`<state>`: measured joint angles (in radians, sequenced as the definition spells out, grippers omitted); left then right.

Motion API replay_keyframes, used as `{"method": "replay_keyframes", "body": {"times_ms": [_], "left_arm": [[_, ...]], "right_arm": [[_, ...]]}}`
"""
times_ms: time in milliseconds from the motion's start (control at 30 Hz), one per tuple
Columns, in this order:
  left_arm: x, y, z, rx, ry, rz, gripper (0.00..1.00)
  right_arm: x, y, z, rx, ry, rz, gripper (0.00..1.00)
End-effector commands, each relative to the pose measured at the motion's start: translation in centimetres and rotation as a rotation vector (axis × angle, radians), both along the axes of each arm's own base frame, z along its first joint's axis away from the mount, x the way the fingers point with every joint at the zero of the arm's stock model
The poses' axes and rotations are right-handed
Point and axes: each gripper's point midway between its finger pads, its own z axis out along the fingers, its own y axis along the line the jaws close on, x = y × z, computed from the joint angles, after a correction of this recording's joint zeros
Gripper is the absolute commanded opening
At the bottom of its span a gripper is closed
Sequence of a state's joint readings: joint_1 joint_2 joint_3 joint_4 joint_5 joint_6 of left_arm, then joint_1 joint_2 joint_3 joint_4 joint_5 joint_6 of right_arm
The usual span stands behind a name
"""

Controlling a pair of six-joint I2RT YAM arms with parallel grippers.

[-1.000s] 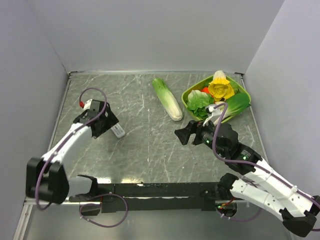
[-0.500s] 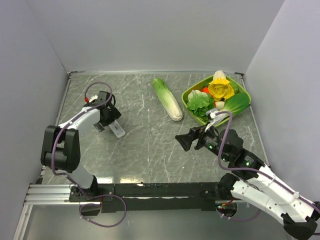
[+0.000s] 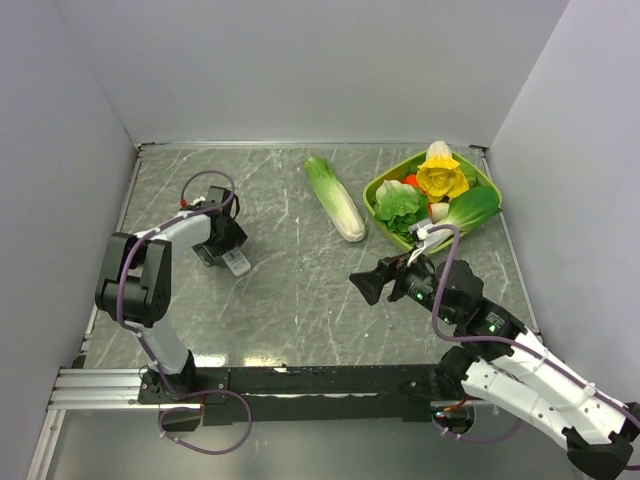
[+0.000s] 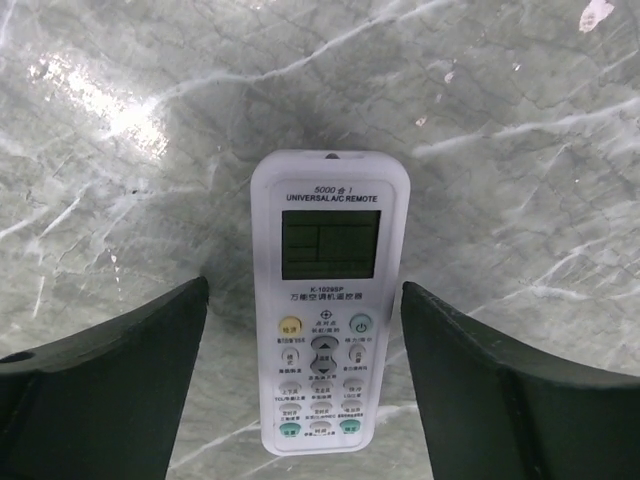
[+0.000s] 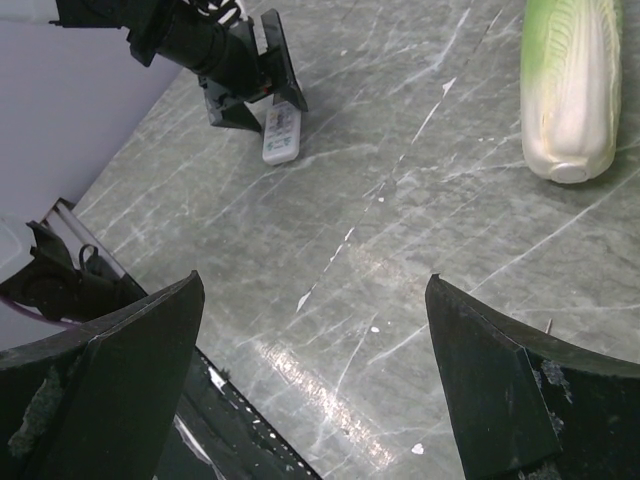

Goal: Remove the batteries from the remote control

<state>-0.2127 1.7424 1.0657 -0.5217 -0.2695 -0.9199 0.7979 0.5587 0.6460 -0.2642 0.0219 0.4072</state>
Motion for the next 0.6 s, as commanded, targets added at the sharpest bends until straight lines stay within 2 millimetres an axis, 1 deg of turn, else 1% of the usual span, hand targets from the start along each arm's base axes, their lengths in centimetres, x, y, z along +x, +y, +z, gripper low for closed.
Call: {"method": "replay_keyframes", "body": {"times_ms": [0,67,100,133,167,200,233,267,300,333,367,400,433,467,500,533,567], "left_arm": [[0.7,-0.8,-0.4,-0.011,-0.004,-0.027,0.81],[0.2,-1.2,-0.8,-0.023,0.008,-0.044,0.74],[0.2,-1.5,-0.5,-0.041,-0.001,-0.055,0.70],[0.2,-1.9,-0.4,-0.059,-0.013,-0.072,0.62],[-0.3,-2.8,-0.4,-0.106,-0.009,-0.099,0.58],[-0.2,-3.3,0.3,-0.134,-0.033,-0.121,0.55],[0.0,-3.9,0.8,-0.159,-0.059,-0.154,0.46],[-0.7,-5.1,1.0,-0.222,-0.053,-0.196,0.41],[-0.6,-5.6,2.1,-0.252,-0.088,-0.222,0.37],[-0.8,-6.4,2.7,-0.287,-0.108,-0.269,0.30],[-0.9,-7.0,3.2,-0.320,-0.128,-0.291,0.27],[-1.2,-8.4,4.8,-0.393,-0.164,-0.342,0.25],[-1.4,-9.2,5.7,-0.429,-0.188,-0.394,0.20],[-1.4,-10.1,6.6,-0.471,-0.234,-0.443,0.19],[-2.5,-12.0,8.6,-0.584,-0.266,-0.537,0.18],[-3.0,-12.9,9.8,-0.636,-0.298,-0.595,0.17],[-4.1,-13.9,10.4,-0.706,-0.315,-0.655,0.16]], "right_arm": [[-0.4,0.6,1.2,0.055,-0.022,0.035,0.99],[-0.4,0.6,1.0,0.054,-0.014,0.034,0.99],[-0.4,0.6,1.1,0.056,-0.016,0.036,0.99],[-0.5,0.6,1.2,0.061,-0.022,0.039,0.99],[-0.5,0.6,1.1,0.062,-0.025,0.040,0.99],[-0.5,0.7,1.3,0.072,-0.037,0.042,0.99],[-0.5,0.7,1.4,0.078,-0.044,0.043,0.99],[-0.5,0.7,1.2,0.084,-0.053,0.045,0.98],[-0.4,0.9,2.1,0.113,-0.087,0.049,0.97],[-0.2,1.1,2.3,0.127,-0.105,0.051,0.96],[-0.1,1.2,2.0,0.133,-0.117,0.050,0.95],[0.2,1.4,3.3,0.175,-0.173,0.051,0.95],[0.4,1.6,3.5,0.182,-0.189,0.053,0.95],[0.7,1.8,3.5,0.188,-0.202,0.050,0.95],[1.0,1.9,3.8,0.201,-0.207,0.038,0.95],[1.5,2.2,4.0,0.200,-0.210,0.032,0.95],[1.6,2.6,4.6,0.207,-0.214,0.044,0.95]]}}
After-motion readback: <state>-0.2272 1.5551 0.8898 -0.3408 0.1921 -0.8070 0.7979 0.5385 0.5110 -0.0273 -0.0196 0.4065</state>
